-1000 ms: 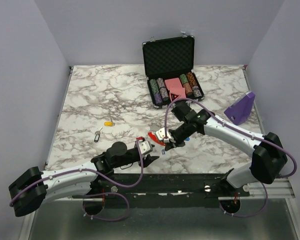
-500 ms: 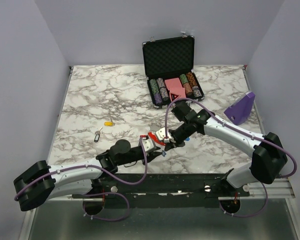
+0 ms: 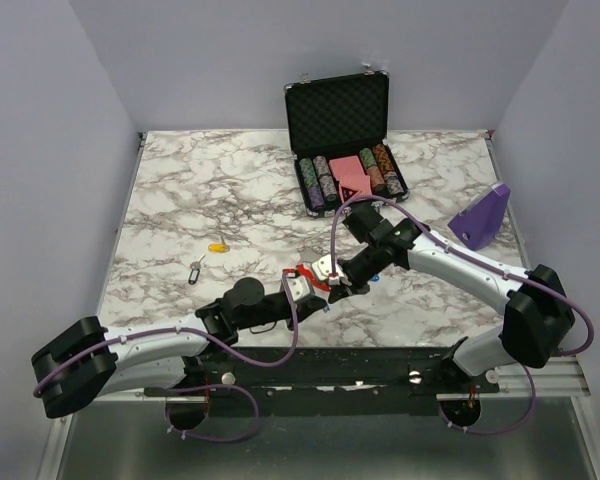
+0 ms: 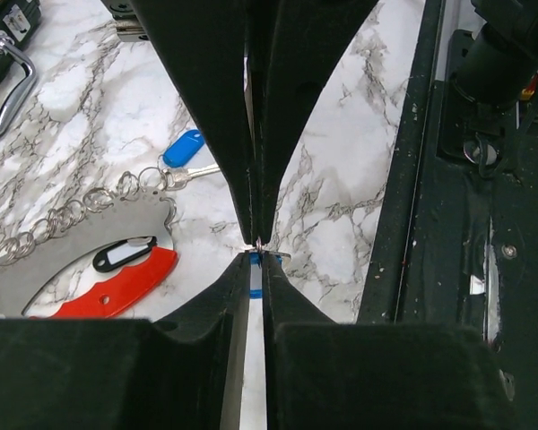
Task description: Put the keys on the keyring
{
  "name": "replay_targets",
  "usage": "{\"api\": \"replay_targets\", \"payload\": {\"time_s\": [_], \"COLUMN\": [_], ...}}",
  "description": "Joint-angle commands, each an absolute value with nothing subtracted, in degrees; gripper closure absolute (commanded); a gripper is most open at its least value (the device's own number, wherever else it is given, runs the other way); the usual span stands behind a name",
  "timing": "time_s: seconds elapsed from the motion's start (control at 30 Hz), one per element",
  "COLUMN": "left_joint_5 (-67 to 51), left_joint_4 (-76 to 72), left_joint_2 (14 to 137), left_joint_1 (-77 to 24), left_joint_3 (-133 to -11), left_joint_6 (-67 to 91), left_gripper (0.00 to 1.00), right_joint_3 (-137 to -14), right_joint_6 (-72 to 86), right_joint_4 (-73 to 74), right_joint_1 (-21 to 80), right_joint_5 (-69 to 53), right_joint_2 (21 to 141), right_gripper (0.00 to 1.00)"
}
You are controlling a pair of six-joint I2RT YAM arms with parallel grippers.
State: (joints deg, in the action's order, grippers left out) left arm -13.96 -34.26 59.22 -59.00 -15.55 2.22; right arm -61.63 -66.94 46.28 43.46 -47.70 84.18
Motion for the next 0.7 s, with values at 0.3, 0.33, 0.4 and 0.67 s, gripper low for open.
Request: {"api": "replay_targets", "payload": {"time_s": [0.3, 0.33, 0.4, 0.67], "left_joint_5": [-14.2, -13.5, -11.6, -12.3], "left_joint_4": [-37.2, -39.0, -43.6, -54.5], "left_joint_2": [58.5, 57.1, 54.3, 46.5], "left_joint_1": [-59.3, -59.3, -59.3, -59.2], "left_joint_3": [-15.7, -14.5, -11.2, -2.1], "left_joint_6": [4.0, 4.3, 5.2, 6.6], "left_gripper": [1.0, 1.0, 1.0, 1.0], "right_joint_3": [-63.3, -63.7, -64.3, -65.1], "right_joint_6": [-64.0, -62.2, -60.4, -57.7], "right_joint_4": [46.2, 45.9, 45.5, 45.4], "right_joint_1": [43.7, 43.7, 43.2, 40.4], "right_joint_5": [-51.2, -51.3, -52.6, -61.8], "right_joint_2": [83.8, 84.0, 84.4, 83.5], "right_gripper": [0.94, 0.9, 0.81, 0.67]}}
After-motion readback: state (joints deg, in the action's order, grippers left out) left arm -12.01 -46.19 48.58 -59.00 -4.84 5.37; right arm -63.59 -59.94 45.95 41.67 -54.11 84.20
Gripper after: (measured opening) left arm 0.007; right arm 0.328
